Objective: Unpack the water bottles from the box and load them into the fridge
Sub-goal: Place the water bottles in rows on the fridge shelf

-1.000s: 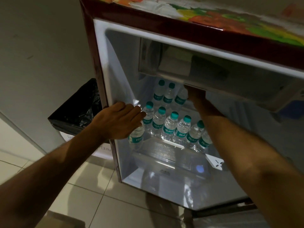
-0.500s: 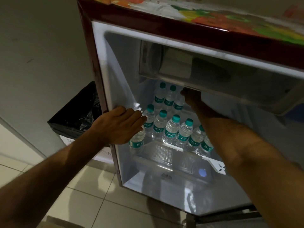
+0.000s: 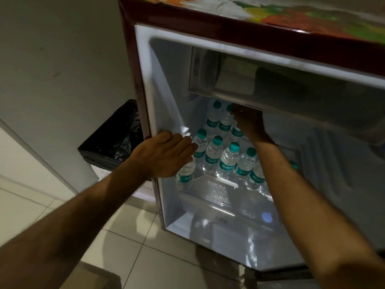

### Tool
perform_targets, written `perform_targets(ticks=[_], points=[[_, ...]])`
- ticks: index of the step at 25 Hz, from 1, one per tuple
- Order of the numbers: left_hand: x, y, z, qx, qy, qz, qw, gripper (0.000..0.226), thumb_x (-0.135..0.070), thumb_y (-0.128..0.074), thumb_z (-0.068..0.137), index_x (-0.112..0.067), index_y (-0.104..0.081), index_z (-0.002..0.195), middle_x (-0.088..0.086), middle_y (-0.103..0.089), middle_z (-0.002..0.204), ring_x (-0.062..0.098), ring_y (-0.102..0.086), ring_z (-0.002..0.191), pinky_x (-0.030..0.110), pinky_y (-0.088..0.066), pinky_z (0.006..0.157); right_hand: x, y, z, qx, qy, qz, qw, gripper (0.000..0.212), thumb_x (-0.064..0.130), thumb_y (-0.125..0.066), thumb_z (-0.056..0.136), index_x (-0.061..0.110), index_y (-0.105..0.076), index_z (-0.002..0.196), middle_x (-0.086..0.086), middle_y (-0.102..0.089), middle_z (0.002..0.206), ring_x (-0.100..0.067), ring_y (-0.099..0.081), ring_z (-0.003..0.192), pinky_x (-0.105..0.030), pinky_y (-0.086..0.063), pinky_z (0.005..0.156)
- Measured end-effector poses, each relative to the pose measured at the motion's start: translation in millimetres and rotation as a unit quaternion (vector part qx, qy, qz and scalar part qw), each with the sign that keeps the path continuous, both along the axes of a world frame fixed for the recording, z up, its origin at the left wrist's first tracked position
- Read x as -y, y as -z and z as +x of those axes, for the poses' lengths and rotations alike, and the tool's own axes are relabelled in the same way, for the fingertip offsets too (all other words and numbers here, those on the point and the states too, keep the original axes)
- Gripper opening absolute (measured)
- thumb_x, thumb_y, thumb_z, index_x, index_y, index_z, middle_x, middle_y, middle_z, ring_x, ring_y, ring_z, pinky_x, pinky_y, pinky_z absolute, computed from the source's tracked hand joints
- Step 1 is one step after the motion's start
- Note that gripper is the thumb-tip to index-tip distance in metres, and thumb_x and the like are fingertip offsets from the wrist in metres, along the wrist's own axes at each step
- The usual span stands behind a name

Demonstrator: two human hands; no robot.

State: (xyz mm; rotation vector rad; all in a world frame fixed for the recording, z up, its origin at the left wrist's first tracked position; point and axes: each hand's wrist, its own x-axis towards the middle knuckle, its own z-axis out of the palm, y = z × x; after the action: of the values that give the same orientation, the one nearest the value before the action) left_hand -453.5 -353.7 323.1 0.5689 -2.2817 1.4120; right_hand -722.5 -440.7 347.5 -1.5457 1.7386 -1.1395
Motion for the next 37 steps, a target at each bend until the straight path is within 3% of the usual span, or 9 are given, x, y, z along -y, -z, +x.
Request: perform_targets(ticks=[3, 7, 12, 17, 25, 28, 31, 35, 37], points=[[-0.8, 1.0, -0.8, 0.002, 0.001, 0.013, 1.000, 0.027, -0.032, -0.048, 0.101, -0.015, -0.068, 0.108, 0.001, -0.065, 0.087, 0.020, -0.059, 0.070, 0.032, -0.036, 0.069, -48.4, 6.0, 17.7, 0.051, -0.222, 0.097, 0.969, 0.027, 0.021, -0.062, 0.095, 0.020, -0.063, 0.122, 0.000, -0.070, 0.112, -0.013, -0.069, 0.085, -0.028, -0.056, 0.066], [-3.1, -0.6, -1.9, -0.006, -0.008, 0.008, 1.000, 0.022, -0.032, -0.052, 0.097, -0.017, -0.068, 0.104, 0.002, -0.065, 0.089, 0.021, -0.060, 0.073, 0.032, -0.036, 0.071, -101.7, 33.5, 47.7, 0.030, -0.399, 0.183, 0.898, 0.049, 0.009, -0.073, 0.086, 0.034, -0.056, 0.124, 0.012, -0.067, 0.118, -0.003, -0.065, 0.106, -0.024, -0.055, 0.087], [-1.3, 3.3, -2.9, -0.022, -0.007, 0.019, 1.000, 0.028, -0.035, -0.061, 0.093, -0.015, -0.067, 0.112, 0.004, -0.068, 0.098, 0.023, -0.064, 0.080, 0.034, -0.037, 0.075, -107.9, 48.8, 71.6, 0.070, -0.309, 0.092, 0.944, 0.050, 0.013, -0.083, 0.078, 0.020, -0.061, 0.123, 0.005, -0.071, 0.111, -0.004, -0.068, 0.099, -0.022, -0.056, 0.080], [1.4, 9.9, -3.9, -0.080, -0.038, -0.047, 0.995, 0.060, -0.049, -0.046, 0.100, -0.009, -0.050, 0.145, 0.013, -0.059, 0.138, 0.027, -0.052, 0.132, 0.043, -0.031, 0.106, -107.8, 35.5, 52.6, 0.155, -0.205, 0.022, 0.966, 0.036, 0.016, -0.077, 0.084, 0.013, -0.063, 0.117, -0.002, -0.073, 0.109, -0.018, -0.071, 0.100, -0.038, -0.060, 0.084], [-0.1, 16.6, -12.9, -0.220, -0.055, -0.045, 0.973, 0.069, -0.044, -0.037, 0.101, -0.003, -0.026, 0.154, 0.015, -0.024, 0.162, 0.030, -0.024, 0.150, 0.051, -0.004, 0.121, -80.8, 15.2, 3.4, 0.492, 0.076, 0.039, 0.866, 0.027, 0.015, -0.065, 0.092, 0.008, -0.060, 0.118, -0.014, -0.069, 0.115, -0.030, -0.072, 0.100, -0.043, -0.059, 0.087], [0.0, 18.0, -14.3, -0.251, -0.047, -0.042, 0.966, 0.068, -0.041, -0.038, 0.101, -0.002, -0.026, 0.154, 0.014, -0.019, 0.164, 0.030, -0.023, 0.150, 0.049, -0.003, 0.122, -55.5, 5.2, -23.9, 0.453, 0.169, -0.020, 0.875, 0.049, 0.019, -0.077, 0.083, 0.014, -0.054, 0.125, -0.009, -0.063, 0.122, -0.029, -0.070, 0.097, -0.039, -0.062, 0.075], [1.0, 18.7, -14.3, -0.243, -0.046, -0.044, 0.968, 0.068, -0.042, -0.039, 0.100, -0.002, -0.028, 0.154, 0.014, -0.021, 0.163, 0.030, -0.025, 0.150, 0.048, -0.004, 0.122, -36.2, 1.3, -50.7, 0.315, 0.232, -0.050, 0.919, 0.044, 0.024, -0.081, 0.080, 0.023, -0.050, 0.111, -0.004, -0.057, 0.118, -0.023, -0.064, 0.102, -0.037, -0.061, 0.077], [3.3, 21.5, -13.4, -0.244, -0.043, -0.048, 0.968, 0.066, -0.040, -0.043, 0.100, -0.002, -0.031, 0.153, 0.016, -0.031, 0.159, 0.030, -0.028, 0.148, 0.048, -0.005, 0.122, -3.2, 13.7, -89.1, 0.092, 0.192, 0.067, 0.975, 0.067, 0.057, -0.080, 0.058, 0.017, -0.060, 0.109, -0.010, -0.063, 0.123, -0.030, -0.061, 0.113, -0.046, -0.052, 0.099], [3.0, 21.8, -13.1, -0.241, -0.036, -0.050, 0.969, 0.066, -0.039, -0.043, 0.100, -0.003, -0.031, 0.153, 0.016, -0.039, 0.154, 0.030, -0.031, 0.147, 0.048, -0.006, 0.122, 12.7, 17.1, -95.6, 0.063, 0.168, 0.132, 0.975, 0.058, 0.044, -0.084, 0.066, 0.015, -0.061, 0.111, -0.014, -0.062, 0.129, -0.029, -0.063, 0.111, -0.044, -0.053, 0.099]])
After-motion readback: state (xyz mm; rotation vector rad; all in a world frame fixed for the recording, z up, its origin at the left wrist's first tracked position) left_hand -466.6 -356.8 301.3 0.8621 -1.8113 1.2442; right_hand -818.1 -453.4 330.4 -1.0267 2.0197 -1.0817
